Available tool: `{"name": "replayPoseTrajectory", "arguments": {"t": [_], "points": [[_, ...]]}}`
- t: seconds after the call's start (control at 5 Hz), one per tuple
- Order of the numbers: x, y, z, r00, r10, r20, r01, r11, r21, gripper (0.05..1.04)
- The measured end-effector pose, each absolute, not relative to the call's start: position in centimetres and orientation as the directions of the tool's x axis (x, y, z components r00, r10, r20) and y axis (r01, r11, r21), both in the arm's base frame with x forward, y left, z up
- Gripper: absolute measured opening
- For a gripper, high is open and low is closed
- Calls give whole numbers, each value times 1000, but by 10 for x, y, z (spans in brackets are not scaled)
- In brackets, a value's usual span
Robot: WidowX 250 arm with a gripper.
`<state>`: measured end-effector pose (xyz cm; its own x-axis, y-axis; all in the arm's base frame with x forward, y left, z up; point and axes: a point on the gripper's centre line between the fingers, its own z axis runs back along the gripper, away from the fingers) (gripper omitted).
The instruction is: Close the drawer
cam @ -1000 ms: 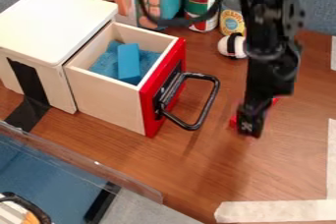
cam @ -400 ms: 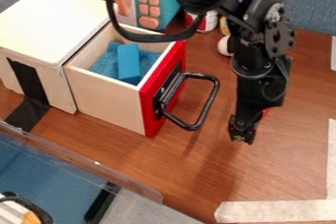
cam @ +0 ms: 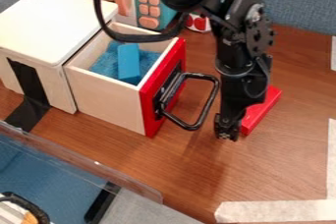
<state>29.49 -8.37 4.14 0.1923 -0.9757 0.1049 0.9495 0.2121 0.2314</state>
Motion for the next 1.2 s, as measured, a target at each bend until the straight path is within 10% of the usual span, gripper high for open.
{"name": "replayPoseTrajectory", "arguments": {"t": [1.2], "points": [[267, -18, 26, 353, -933, 61, 915, 359, 186, 999]]}}
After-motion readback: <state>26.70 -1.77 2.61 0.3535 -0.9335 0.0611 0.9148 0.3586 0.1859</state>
